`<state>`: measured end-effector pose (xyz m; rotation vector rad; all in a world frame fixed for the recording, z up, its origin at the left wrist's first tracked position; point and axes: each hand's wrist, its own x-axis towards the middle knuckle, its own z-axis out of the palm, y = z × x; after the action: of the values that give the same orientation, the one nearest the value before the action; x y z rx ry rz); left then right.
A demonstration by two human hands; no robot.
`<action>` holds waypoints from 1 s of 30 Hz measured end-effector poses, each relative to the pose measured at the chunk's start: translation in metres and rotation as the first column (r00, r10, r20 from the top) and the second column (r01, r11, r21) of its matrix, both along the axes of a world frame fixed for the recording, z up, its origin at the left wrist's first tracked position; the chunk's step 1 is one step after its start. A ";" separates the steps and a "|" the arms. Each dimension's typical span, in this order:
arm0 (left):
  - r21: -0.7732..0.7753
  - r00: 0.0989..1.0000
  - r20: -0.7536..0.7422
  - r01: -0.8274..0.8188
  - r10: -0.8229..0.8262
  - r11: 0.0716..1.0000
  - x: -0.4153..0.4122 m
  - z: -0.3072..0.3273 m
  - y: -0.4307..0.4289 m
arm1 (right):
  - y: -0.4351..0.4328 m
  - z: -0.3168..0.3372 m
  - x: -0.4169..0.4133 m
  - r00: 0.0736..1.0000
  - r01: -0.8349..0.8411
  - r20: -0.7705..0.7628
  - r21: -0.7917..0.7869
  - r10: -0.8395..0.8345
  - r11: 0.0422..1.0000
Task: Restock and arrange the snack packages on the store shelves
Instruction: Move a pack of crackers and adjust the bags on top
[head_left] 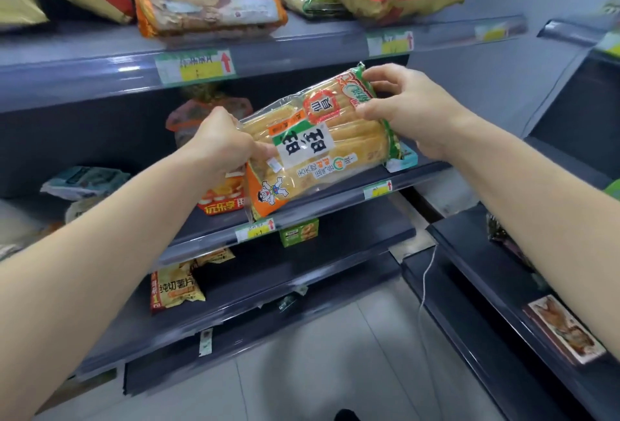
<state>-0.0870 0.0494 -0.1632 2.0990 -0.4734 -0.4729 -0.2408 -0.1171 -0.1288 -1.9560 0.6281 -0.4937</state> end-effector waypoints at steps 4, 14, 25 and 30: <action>-0.022 0.999 0.022 -0.042 0.043 0.999 0.018 -0.009 0.013 | 0.008 -0.017 0.022 0.998 -0.054 -0.022 -0.011 0.054 0.998; -0.142 0.968 0.105 -0.211 0.227 0.967 0.049 -0.045 0.056 | 0.032 -0.065 0.089 0.984 -0.179 0.019 0.035 0.178 0.983; -0.168 0.976 0.102 -0.172 0.191 0.971 0.045 -0.059 0.013 | -0.026 -0.063 0.073 0.980 -0.198 0.039 0.100 0.195 0.975; -0.154 0.984 0.089 -0.139 0.153 0.978 0.025 -0.064 -0.036 | -0.069 -0.070 0.045 0.989 -0.147 0.053 0.140 0.141 0.979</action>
<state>-0.0619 0.0131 -0.2274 2.0041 -0.3959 -0.2399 -0.1962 -0.1864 -0.1993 -1.8346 0.4771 -0.3882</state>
